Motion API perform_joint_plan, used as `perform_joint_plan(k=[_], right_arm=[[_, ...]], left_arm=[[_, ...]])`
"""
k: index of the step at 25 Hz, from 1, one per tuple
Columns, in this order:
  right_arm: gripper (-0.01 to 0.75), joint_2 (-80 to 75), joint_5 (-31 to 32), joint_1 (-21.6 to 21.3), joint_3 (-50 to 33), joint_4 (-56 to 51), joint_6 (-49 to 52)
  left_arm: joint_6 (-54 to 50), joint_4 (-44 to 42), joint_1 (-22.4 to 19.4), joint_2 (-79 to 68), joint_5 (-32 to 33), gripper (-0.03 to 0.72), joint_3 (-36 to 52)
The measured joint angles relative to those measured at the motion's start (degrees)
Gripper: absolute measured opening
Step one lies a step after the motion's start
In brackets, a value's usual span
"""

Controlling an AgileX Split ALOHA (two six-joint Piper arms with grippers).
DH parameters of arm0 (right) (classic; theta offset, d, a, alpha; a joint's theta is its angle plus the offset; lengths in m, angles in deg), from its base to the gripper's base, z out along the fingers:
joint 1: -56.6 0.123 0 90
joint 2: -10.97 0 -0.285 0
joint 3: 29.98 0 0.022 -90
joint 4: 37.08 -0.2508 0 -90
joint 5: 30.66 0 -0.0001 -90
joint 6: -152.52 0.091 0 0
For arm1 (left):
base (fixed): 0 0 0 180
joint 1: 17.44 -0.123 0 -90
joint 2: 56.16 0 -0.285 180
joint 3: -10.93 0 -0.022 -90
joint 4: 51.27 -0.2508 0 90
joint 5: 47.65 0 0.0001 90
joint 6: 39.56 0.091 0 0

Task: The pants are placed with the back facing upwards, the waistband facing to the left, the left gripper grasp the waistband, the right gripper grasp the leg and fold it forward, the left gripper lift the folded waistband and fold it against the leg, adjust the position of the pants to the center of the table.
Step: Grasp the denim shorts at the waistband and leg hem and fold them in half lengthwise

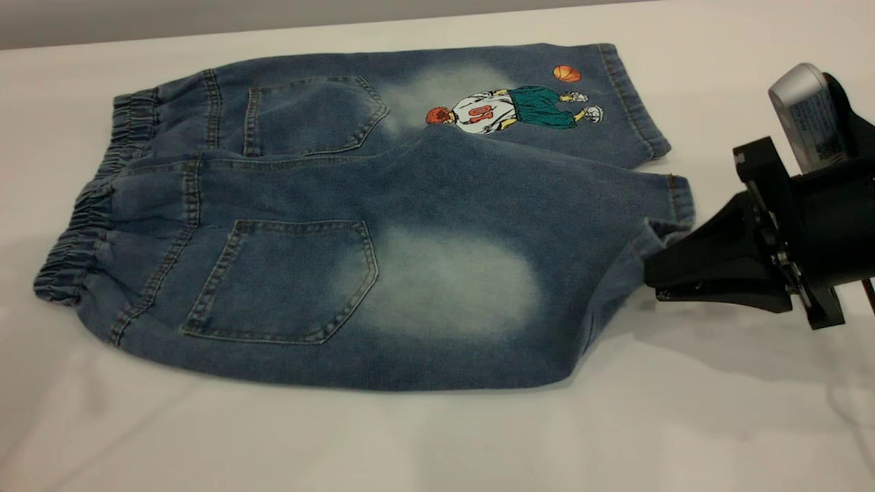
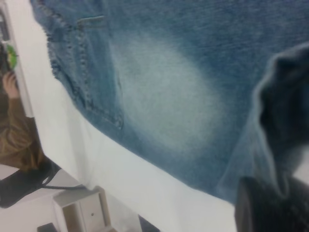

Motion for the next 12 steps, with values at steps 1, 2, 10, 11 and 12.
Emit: perform_joint_plan(k=[1,2,10,11,12], right_arm=[[0.374,0.0,0.0,0.1,-0.1,0.0,0.0],[0.405,0.0,-0.3,0.1,-0.1,0.0,0.0],[0.454,0.0,-7.3,0.1,-0.1,-0.1,0.0],[0.440,0.0,-7.5,0.1,-0.1,-0.1,0.0],[0.419,0.0,-7.4,0.1,-0.1,-0.1,0.0]], left_arm=[[-0.1,0.0,0.0,0.0,0.0,0.539,0.0],[-0.1,0.0,0.0,0.0,0.0,0.539,0.0],[-0.2,0.0,0.0,0.0,0.0,0.539,0.0],[-0.1,0.0,0.0,0.0,0.0,0.539,0.0],[-0.1,0.0,0.0,0.0,0.0,0.539,0.0]])
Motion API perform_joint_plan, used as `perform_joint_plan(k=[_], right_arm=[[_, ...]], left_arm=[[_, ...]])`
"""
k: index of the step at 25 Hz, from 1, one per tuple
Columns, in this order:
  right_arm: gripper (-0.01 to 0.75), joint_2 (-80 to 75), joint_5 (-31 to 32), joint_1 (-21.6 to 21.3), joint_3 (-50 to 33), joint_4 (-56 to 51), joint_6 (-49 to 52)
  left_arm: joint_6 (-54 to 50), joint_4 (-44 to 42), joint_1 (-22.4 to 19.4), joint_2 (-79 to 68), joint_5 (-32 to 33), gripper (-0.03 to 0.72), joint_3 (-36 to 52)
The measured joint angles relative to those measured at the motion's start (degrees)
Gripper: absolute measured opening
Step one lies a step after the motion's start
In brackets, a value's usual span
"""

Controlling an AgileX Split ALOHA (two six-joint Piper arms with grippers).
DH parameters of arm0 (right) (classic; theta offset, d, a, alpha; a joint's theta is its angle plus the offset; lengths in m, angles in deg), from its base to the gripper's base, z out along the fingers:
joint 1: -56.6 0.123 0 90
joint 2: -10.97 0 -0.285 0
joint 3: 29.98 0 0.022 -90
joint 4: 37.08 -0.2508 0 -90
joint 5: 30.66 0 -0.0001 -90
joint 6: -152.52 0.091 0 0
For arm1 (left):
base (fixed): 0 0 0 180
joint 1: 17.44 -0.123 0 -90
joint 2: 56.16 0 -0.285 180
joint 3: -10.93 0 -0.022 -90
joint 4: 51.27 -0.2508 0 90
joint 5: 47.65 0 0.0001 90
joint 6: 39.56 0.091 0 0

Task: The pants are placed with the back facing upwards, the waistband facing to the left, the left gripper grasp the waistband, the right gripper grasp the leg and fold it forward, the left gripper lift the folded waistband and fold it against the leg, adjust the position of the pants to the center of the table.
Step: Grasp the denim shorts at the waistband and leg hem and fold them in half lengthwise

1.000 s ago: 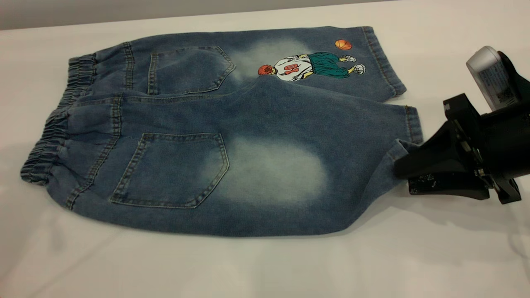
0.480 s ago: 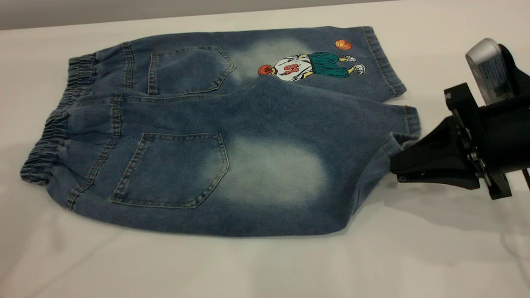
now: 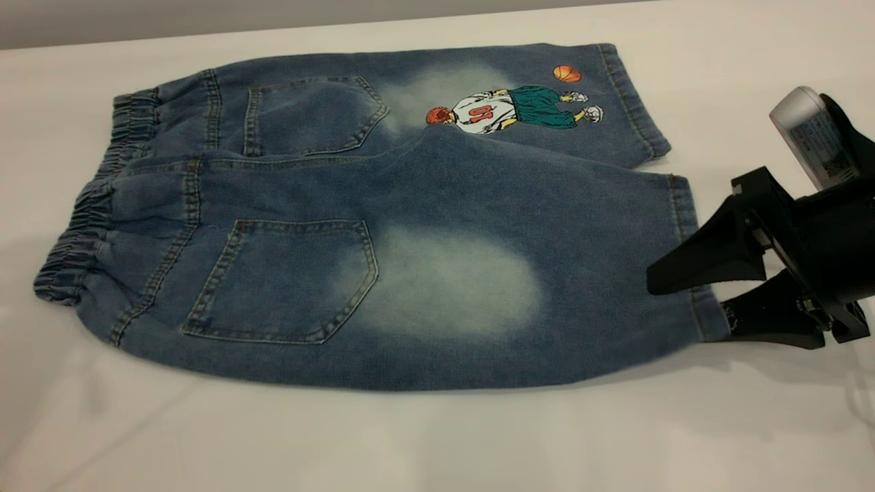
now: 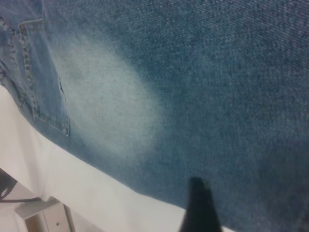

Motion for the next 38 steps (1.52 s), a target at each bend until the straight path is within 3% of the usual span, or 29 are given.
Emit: perform_joint_plan(k=[2,6,8,14,20,34,38], right_arm=[[0.348,0.0,0.1,0.0,0.0,0.0,0.0],[0.108,0.0,1.6,0.0,0.0,0.5,0.0],[0.033,0.0,3.1,0.0,0.0,1.7,0.0],[0.017,0.6,1.1,0.0,0.0,1.7,0.0],[0.017,1.3,-2.0,0.0,0.0,2.3,0.0],[0.017,2.1,-2.0,0.0,0.0,3.2,0.0],[0.017,2.1,-1.8,0.0,0.0,3.2,0.0]], left_arm=[[0.0,0.0,0.0,0.0,0.0,0.539,0.0],[0.0,0.0,0.0,0.0,0.0,0.539,0.0],[0.0,0.0,0.0,0.0,0.0,0.539,0.0],[-0.1,0.0,0.0,0.0,0.7,0.539,0.0],[-2.9,-1.2,0.0,-1.7,7.4,0.539,0.0],[-13.0,-13.8,-0.6,-19.5,13.3,0.539,0.0],[-13.2,-13.8,-0.6,-24.2,13.8,0.539,0.0]])
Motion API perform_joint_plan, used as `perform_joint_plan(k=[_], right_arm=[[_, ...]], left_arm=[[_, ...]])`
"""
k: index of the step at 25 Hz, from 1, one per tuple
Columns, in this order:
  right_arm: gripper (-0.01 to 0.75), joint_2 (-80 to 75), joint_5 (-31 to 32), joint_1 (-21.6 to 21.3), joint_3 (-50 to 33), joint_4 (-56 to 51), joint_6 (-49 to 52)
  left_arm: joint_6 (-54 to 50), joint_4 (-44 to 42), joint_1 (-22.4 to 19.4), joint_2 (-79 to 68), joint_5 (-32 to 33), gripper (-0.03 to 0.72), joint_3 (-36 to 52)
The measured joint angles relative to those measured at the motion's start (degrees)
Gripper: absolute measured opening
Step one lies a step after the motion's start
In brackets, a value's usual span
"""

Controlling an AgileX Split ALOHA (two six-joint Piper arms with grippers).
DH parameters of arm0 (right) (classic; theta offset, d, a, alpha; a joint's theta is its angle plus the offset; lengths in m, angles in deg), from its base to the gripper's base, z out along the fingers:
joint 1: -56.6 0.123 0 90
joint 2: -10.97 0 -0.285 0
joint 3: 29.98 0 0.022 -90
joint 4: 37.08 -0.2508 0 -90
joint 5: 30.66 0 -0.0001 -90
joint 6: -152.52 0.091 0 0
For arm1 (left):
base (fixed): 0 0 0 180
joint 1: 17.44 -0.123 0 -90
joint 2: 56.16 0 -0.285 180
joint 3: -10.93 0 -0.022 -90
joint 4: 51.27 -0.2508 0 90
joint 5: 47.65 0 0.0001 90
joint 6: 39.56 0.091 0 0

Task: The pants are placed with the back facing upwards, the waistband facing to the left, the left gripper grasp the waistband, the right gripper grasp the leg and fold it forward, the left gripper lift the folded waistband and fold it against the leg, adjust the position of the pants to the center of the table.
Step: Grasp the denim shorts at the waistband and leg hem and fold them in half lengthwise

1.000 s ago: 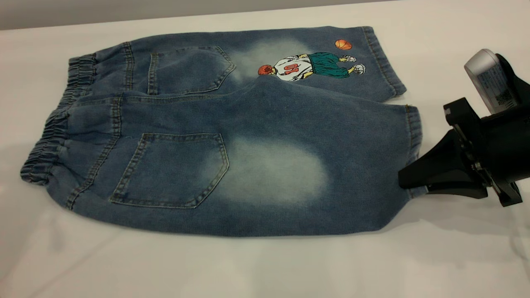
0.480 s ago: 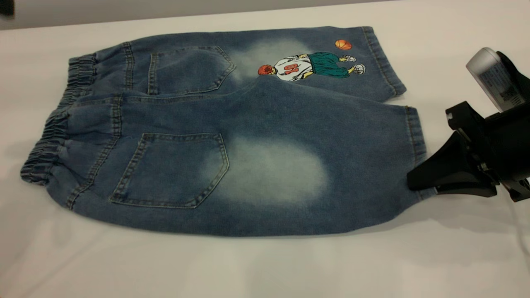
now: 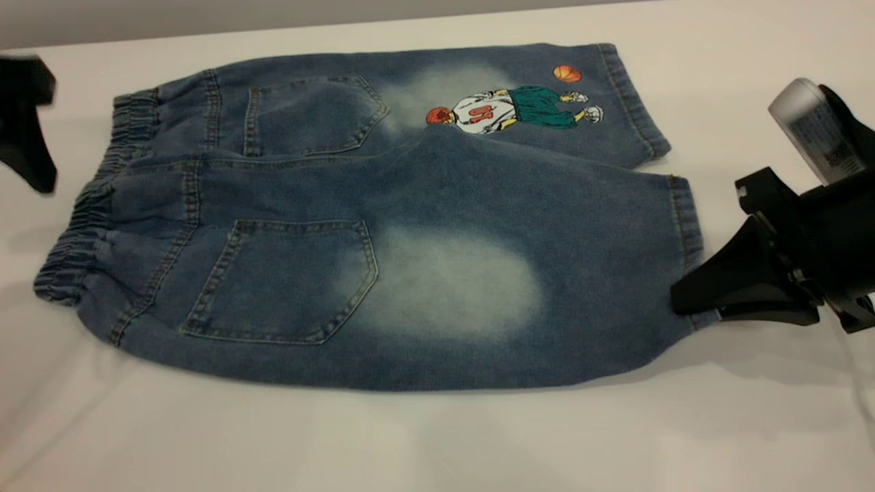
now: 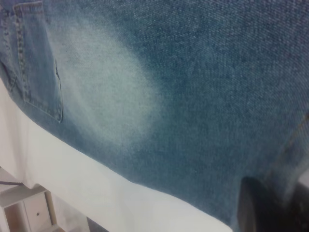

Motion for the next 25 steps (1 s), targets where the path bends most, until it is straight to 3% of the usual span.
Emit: perform_joint_plan(k=[8,16,25], right_arm=[[0.017,0.0,0.0,0.0,0.0,0.0,0.0],[0.017,0.0,0.4,0.0,0.0,0.4,0.0],[0.017,0.0,0.7,0.0,0.0,0.7,0.0]], left_arm=[[-0.2,-6.3,-0.5,-7.0,0.0,0.539,0.0],[0.0,-7.6,-4.0,-10.7,-6.3,0.539,0.0],[0.3,-7.2,-3.8,-17.3,-13.0,0.539,0.0]])
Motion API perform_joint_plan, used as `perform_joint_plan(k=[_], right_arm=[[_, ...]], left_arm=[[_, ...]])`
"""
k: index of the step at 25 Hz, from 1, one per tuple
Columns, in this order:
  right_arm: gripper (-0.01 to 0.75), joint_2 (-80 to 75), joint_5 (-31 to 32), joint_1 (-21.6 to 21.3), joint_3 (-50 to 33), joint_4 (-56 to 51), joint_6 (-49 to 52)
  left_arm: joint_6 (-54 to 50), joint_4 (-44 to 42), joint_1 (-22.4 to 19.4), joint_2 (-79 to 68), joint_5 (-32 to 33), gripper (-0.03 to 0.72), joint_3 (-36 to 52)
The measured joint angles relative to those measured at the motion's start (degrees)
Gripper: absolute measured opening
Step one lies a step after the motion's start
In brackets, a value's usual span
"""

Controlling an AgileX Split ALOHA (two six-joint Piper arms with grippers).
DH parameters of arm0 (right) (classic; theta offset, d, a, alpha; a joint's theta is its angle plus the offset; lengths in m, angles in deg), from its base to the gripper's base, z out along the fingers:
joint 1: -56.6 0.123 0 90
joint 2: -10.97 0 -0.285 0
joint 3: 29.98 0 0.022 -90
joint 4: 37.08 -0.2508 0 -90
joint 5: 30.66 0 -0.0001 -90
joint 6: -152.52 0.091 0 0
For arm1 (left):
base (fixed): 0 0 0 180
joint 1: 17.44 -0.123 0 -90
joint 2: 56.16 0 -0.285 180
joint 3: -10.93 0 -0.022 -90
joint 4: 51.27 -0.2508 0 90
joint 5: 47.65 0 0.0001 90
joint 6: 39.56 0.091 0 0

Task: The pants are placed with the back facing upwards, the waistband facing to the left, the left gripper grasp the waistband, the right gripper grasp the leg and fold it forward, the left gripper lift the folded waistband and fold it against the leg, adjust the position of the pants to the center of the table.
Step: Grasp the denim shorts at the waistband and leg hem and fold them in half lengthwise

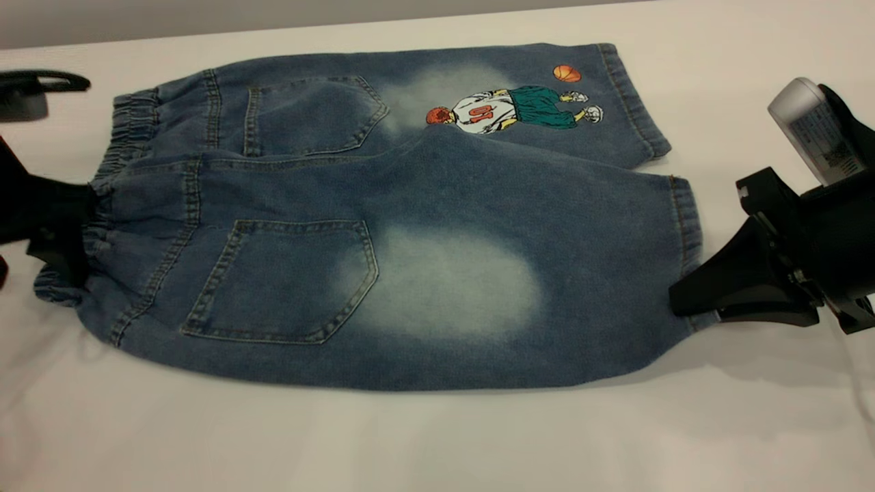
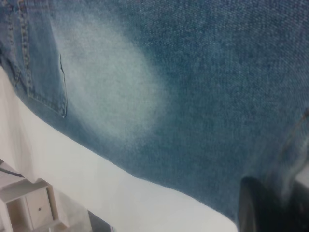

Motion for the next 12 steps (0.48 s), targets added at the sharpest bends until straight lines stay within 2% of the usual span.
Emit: perform_joint_plan(k=[9,12], right_arm=[[0.017,0.0,0.0,0.0,0.0,0.1,0.0],[0.017,0.0,0.0,0.0,0.0,0.1,0.0]], left_arm=[[0.1,0.9,0.0,-2.8,-4.8,0.533,-0.1],[0.1,2.6,0.0,-2.9,-5.3,0.489,-0.1]])
